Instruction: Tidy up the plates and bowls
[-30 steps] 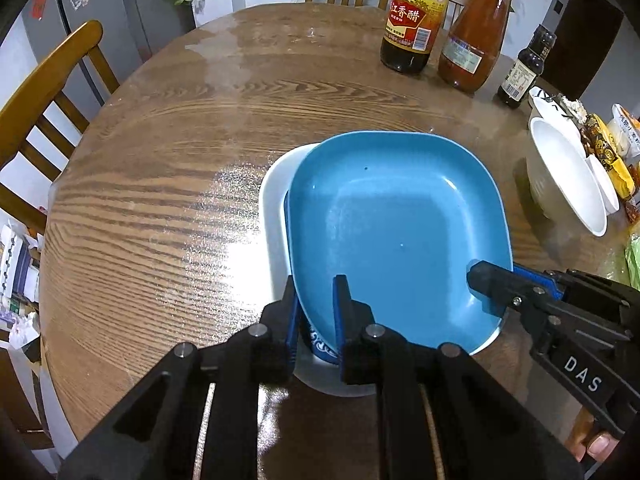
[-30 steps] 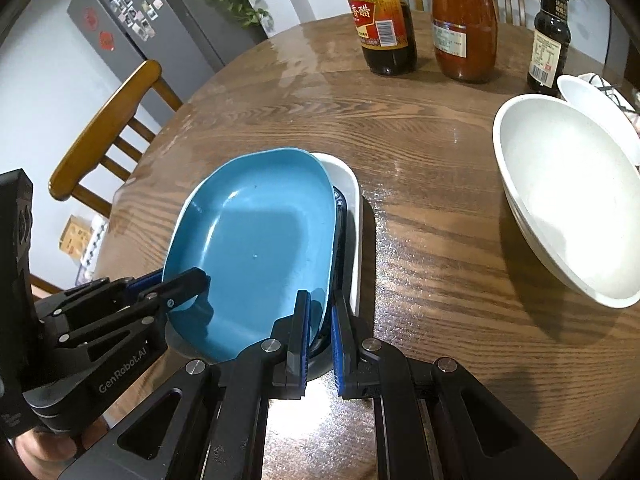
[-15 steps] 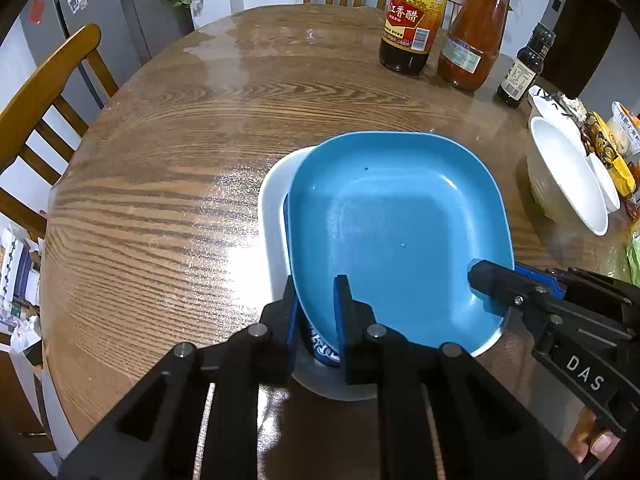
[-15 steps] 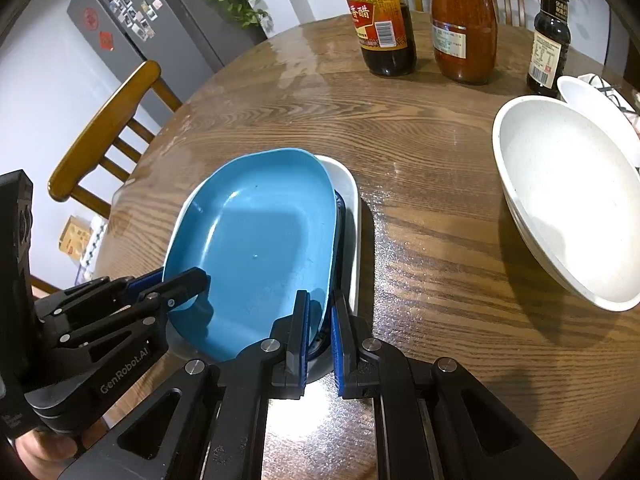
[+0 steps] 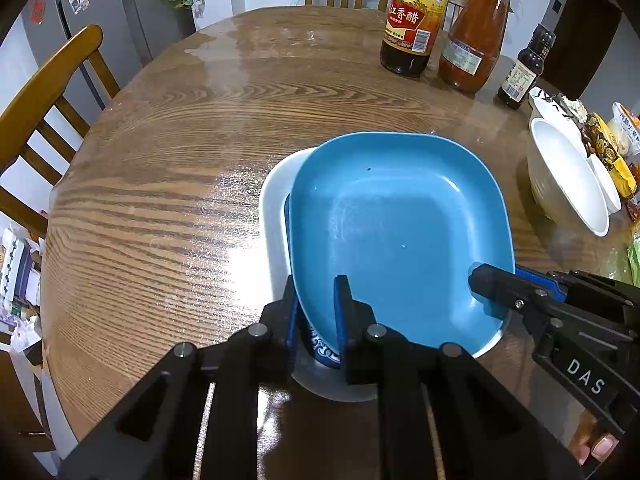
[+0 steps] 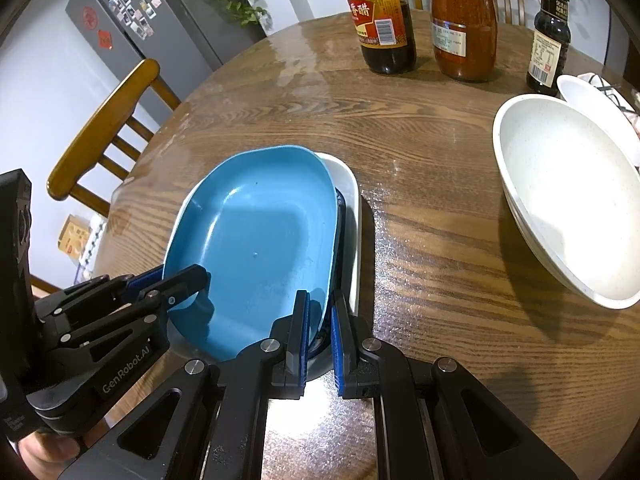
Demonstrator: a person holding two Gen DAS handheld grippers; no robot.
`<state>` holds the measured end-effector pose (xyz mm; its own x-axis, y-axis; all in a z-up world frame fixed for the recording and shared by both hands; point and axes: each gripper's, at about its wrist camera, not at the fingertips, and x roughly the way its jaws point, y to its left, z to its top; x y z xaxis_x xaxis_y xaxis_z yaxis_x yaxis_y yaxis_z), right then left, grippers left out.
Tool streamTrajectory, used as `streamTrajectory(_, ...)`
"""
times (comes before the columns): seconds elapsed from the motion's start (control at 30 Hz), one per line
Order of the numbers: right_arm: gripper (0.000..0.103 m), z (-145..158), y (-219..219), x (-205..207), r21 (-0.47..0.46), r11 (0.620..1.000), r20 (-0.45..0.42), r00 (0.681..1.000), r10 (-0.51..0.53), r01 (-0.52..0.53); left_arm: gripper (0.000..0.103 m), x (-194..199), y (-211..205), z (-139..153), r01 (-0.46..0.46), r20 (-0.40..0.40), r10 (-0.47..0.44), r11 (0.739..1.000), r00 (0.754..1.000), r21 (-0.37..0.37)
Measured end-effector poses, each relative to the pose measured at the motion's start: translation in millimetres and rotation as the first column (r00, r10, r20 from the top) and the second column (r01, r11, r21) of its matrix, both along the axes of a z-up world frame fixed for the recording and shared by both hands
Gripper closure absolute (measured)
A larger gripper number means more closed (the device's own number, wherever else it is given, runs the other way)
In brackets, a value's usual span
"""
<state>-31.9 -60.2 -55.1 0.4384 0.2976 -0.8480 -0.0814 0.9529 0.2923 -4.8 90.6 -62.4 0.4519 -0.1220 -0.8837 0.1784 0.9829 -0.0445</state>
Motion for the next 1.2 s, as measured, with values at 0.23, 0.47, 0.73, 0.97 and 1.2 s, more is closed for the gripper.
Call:
streamTrajectory(0.23, 0.091, -0.1, 0.9, 0.0, -0.003, 1.000, -0.002, 1.000, -0.002, 0.002, 0.089, -0.2, -1.0, 0.3, -0.002, -0.002, 0.002, 1.000, 1.000, -0.004)
streamTrajectory(0.47, 0.091, -0.5, 1.3, 0.3, -0.009, 1.000, -0.004, 1.000, -0.001, 0.001, 0.088, -0.4, -1.5, 0.3, -0.002, -0.001, 0.002, 1.000, 1.000, -0.005)
streamTrajectory(0.73, 0.091, -0.6, 1.4, -0.1, -0.012, 1.000, -0.005, 1.000, 0.001, -0.001, 0.088, -0.3, -1.4, 0.5, -0.003, -0.002, 0.003, 1.000, 1.000, -0.004)
streamTrajectory(0.97, 0.091, -0.4, 1.6, -0.1, -0.017, 1.000, -0.007, 1.000, 0.003, -0.003, 0.088, -0.6, -2.3, 0.4, -0.001, 0.000, 0.001, 1.000, 1.000, -0.001)
streamTrajectory(1.2, 0.091, -0.8, 2.3, 0.4, -0.022, 1.000, -0.010, 1.000, 0.007, -0.007, 0.088, -0.8, -1.1, -0.1, 0.004, 0.000, -0.004, 1.000, 1.000, 0.001)
